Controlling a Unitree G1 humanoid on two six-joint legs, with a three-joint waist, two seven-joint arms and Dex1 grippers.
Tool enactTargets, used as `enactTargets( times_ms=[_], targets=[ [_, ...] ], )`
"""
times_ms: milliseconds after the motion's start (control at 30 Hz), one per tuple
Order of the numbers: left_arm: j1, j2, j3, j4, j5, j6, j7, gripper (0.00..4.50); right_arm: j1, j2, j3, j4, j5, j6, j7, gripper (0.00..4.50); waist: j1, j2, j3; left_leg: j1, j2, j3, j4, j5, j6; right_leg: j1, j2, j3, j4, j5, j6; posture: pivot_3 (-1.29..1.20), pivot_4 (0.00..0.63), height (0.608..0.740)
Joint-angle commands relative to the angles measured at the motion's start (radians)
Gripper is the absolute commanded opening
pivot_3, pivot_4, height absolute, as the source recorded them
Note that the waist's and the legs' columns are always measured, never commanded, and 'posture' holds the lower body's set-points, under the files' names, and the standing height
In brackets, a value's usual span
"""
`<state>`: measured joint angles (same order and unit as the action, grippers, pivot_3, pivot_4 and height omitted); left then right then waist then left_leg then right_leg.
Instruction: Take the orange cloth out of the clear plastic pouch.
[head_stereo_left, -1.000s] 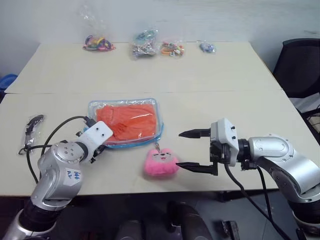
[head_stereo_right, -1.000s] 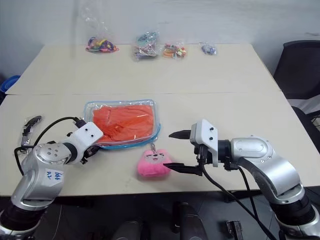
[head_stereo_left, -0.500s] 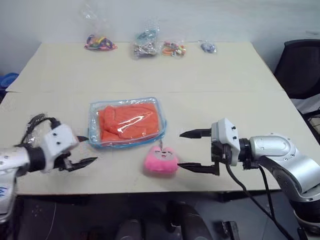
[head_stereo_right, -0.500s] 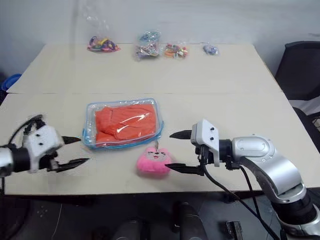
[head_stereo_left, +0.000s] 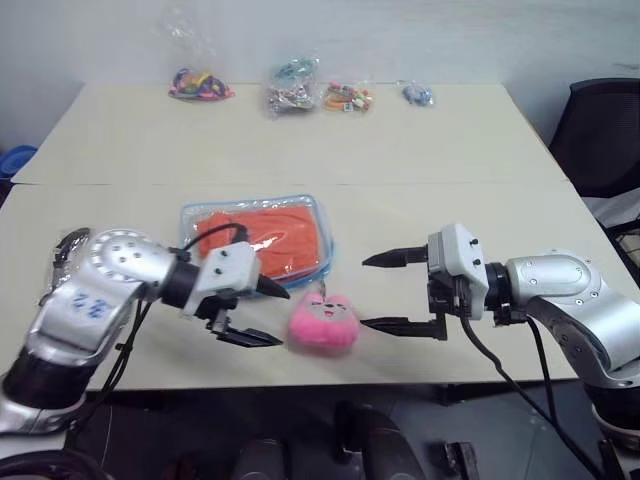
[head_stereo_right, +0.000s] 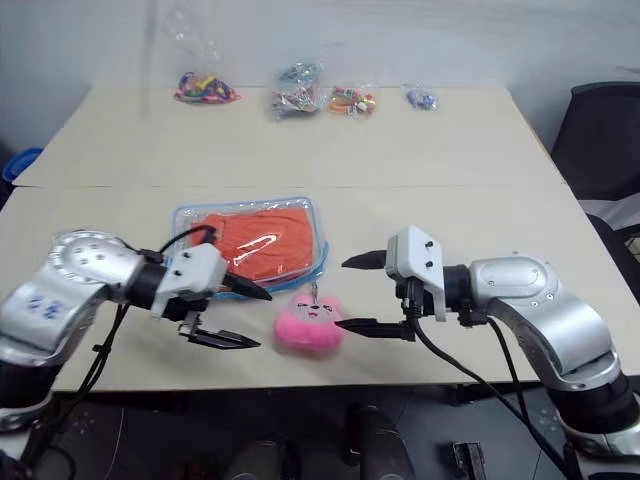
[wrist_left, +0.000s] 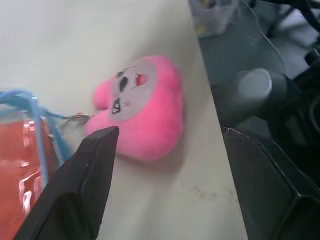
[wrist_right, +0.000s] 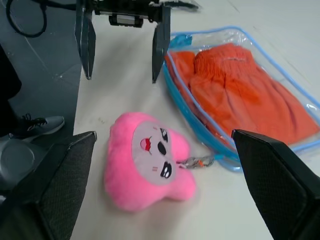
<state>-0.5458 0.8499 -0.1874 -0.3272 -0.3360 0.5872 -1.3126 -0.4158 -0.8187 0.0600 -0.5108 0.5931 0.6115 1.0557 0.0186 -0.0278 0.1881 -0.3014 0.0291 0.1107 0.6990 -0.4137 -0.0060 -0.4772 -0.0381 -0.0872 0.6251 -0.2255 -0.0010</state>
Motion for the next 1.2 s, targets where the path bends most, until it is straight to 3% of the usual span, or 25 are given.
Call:
enactTargets(
  times_ms=[33, 267, 367, 467, 633, 833, 1000, 1200],
  targets=[
    [-0.067, -0.057, -0.108, 0.078, 0.036, -0.041, -0.036, 3.65, 0.013, -0.02, -0.052, -0.062, 0.028, 0.013, -0.018, 4.5, 0.002, 0.0, 0.0, 0.0, 0.0, 0.0, 0.0, 0.0, 0.0, 0.0, 0.0, 0.0, 0.0, 0.0, 0.0, 0.0, 0.15, 0.74],
    [-0.145, -0.208, -0.221, 0.255, 0.147, -0.149, 0.016, 3.65, 0.082, -0.03, -0.089, -0.139, 0.046, 0.05, -0.074, 4.5, 0.005, 0.0, 0.0, -0.001, 0.001, 0.001, 0.0, 0.0, 0.0, 0.0, 0.001, 0.003, 0.0, 0.0, 0.0, 0.0, 0.15, 0.74],
    [-0.158, -0.221, -0.254, 0.305, 0.23, -0.209, 0.048, 3.65, 0.104, -0.034, -0.105, -0.153, 0.046, 0.056, -0.09, 4.5, 0.005, 0.0, 0.0, 0.0, 0.0, 0.001, 0.0, 0.0, 0.0, 0.0, 0.001, 0.004, 0.0, 0.0, 0.001, 0.0, 0.15, 0.74],
    [-0.159, -0.214, -0.267, 0.367, 0.315, -0.332, 0.086, 3.06, 0.115, -0.039, -0.112, -0.16, 0.05, 0.055, -0.098, 4.5, 0.003, 0.0, 0.0, 0.001, 0.001, 0.001, 0.0, 0.0, 0.0, 0.0, 0.001, 0.004, 0.0, 0.0, 0.001, 0.0, 0.15, 0.74],
    [-0.157, -0.229, -0.212, 0.344, 0.285, -0.316, 0.095, 1.54, 0.097, -0.027, -0.09, -0.137, 0.024, 0.026, -0.104, 4.5, 0.004, 0.0, 0.0, 0.0, 0.001, 0.001, 0.0, 0.0, 0.0, 0.0, 0.001, 0.004, 0.0, 0.0, 0.001, 0.0, 0.15, 0.74],
    [-0.087, -0.126, -0.126, 0.217, 0.22, -0.262, 0.041, 0.04, -0.037, 0.035, 0.088, 0.039, -0.193, -0.147, -0.094, 4.5, -0.016, 0.0, 0.0, 0.001, 0.001, 0.002, 0.0, 0.0, 0.0, -0.001, 0.002, 0.005, 0.001, 0.0, 0.0, 0.0, 0.15, 0.74],
    [-0.016, -0.022, -0.053, 0.146, 0.191, -0.242, 0.029, 0.0, -0.182, 0.14, 0.242, 0.266, -0.397, -0.351, -0.087, 4.5, -0.026, 0.0, 0.0, 0.001, 0.003, 0.004, -0.001, 0.0, -0.001, -0.003, 0.005, 0.008, 0.002, 0.0, -0.001, 0.0, 0.15, 0.74],
    [0.026, 0.035, -0.005, 0.085, 0.163, -0.203, 0.033, 0.0, -0.291, 0.244, 0.349, 0.514, -0.558, -0.585, -0.064, 4.5, -0.024, 0.0, 0.0, 0.003, 0.003, 0.005, -0.001, 0.0, -0.001, -0.005, 0.005, 0.009, 0.002, 0.0, -0.001, 0.0, 0.15, 0.74]
  ],
)
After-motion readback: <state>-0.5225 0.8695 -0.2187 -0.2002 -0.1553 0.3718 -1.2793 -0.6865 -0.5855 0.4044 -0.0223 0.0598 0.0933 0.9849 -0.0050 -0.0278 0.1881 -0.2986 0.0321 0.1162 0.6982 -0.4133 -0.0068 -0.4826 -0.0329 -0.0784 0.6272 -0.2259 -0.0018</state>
